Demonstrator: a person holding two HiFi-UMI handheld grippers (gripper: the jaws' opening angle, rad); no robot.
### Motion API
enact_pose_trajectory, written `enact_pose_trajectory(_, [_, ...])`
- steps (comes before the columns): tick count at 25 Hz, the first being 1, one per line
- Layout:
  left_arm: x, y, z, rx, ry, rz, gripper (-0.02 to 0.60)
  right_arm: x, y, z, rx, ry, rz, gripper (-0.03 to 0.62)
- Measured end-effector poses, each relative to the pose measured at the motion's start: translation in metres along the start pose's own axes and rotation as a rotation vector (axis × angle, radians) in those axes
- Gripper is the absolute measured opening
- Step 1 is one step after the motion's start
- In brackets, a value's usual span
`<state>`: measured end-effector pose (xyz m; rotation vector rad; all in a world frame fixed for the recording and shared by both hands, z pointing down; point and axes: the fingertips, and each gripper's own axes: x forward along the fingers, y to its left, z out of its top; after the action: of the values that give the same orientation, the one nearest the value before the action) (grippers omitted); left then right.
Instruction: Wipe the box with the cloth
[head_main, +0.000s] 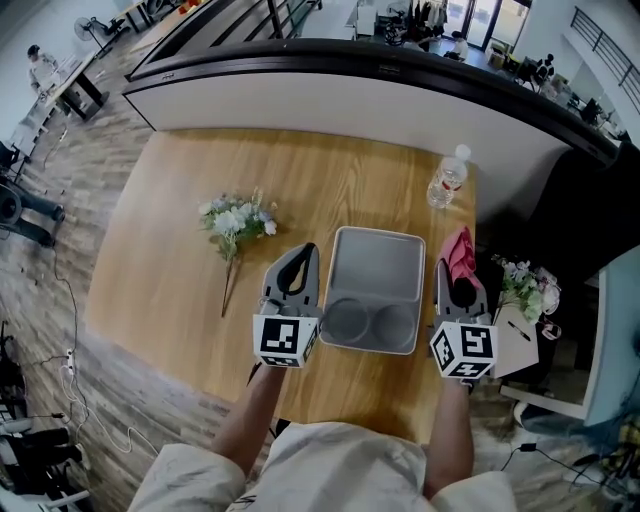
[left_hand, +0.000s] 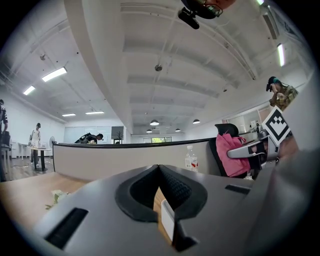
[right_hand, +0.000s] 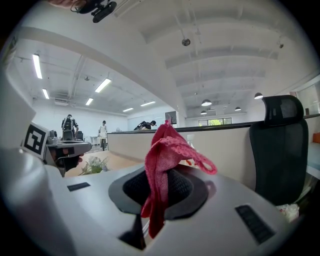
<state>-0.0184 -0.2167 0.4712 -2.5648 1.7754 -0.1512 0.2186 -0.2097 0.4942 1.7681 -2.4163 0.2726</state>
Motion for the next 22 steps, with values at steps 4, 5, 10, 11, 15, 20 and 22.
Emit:
enact_pose_trajectory(4, [0.001,-0.003,-0.002,-0.003,0.003,-0.006,0.014,0.001,0.001,-0.002,-0.022,0.015,0.005,0.067])
enact_pose_trajectory(5, [0.0,-0.003,-0.003,-0.003,0.005,-0.008,0.014,0.001,0.002,-0.002,-0.028,0.019,0.008,0.067])
enact_pose_trajectory(10, [-0.002,-0.006,-0.006,0.002,0.007,-0.022,0.014,0.009,0.008,-0.007,-0.078,0.046,0.033,0.067])
enact_pose_trajectory(11, [-0.002,-0.007,-0.007,0.001,0.011,-0.023,0.014,0.011,0.01,-0.008,-0.094,0.054,0.039,0.067])
enact_pose_trajectory(15, [-0.005,-0.007,-0.009,-0.008,0.011,-0.022,0.014,0.018,0.016,-0.014,-0.182,0.093,0.06,0.067])
enact_pose_trajectory(20, [-0.009,-0.005,-0.008,-0.011,0.005,-0.014,0.014,0.033,0.024,-0.018,-0.309,0.148,0.096,0.069])
enact_pose_trajectory(22, [-0.011,-0.005,-0.01,-0.016,0.01,-0.014,0.014,0.04,0.031,-0.022,-0.379,0.192,0.129,0.069])
